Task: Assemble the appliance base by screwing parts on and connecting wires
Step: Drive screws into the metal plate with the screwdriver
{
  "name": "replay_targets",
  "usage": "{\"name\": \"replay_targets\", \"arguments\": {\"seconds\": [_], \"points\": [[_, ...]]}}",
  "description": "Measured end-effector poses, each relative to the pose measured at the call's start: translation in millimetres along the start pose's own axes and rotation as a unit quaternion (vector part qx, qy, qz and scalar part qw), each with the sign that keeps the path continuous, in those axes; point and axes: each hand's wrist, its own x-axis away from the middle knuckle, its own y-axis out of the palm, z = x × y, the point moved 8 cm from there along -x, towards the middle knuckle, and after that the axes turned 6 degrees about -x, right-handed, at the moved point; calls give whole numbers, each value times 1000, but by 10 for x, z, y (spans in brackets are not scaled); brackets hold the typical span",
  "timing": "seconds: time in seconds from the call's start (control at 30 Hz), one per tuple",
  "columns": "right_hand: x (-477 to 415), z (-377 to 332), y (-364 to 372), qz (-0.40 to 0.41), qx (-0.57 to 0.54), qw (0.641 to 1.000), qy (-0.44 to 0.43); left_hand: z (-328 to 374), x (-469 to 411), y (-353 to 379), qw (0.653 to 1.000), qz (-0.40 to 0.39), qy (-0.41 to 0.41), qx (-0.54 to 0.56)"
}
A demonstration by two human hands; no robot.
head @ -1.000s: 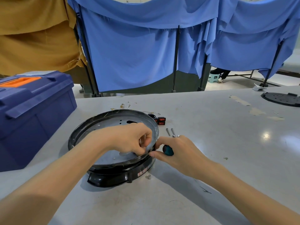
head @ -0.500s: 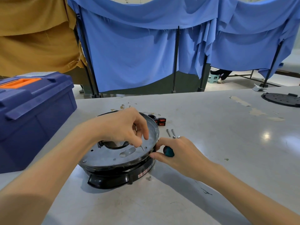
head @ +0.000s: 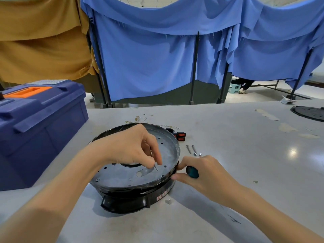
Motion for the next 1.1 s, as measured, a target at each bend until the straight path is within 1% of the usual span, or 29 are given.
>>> {"name": "replay_targets", "arguments": {"seconds": [0.17,0.33,0.5,0.63,0.7,0.77,0.83,0.9,0.97,1.03,1.1], "points": [[4,12,5,4,-5,1000,-10,43,-3,9,999,-6,22,30],[28,26,3,8,-24,999,-18,28,-29,54,999,4,22,46],[24,24,5,13,-24,999,-25,21,-53,71,998,35,41,21],[27,7,2,3,-15,1000,-27,42,-75,110,995,85,51,5],[32,-10,-49,27,-20,999,-22,63,-54,62,989,134,55,-1],[21,-20,-189,84,-42,996,-4,109,-3,-17,982,175,67,7],[-22,-58,-315,121,-62,991,4,203,42,-72,978,189,86,23],[-72,-120,-361,123,-83,989,4,331,63,-88,976,186,108,37],[-98,-206,-327,105,-99,990,0,443,62,-80,975,180,124,47],[-95,-289,-282,98,-97,990,-19,509,56,-68,974,176,132,60],[-89,-295,-281,108,-78,991,-25,528,58,-78,971,184,132,78]]}}
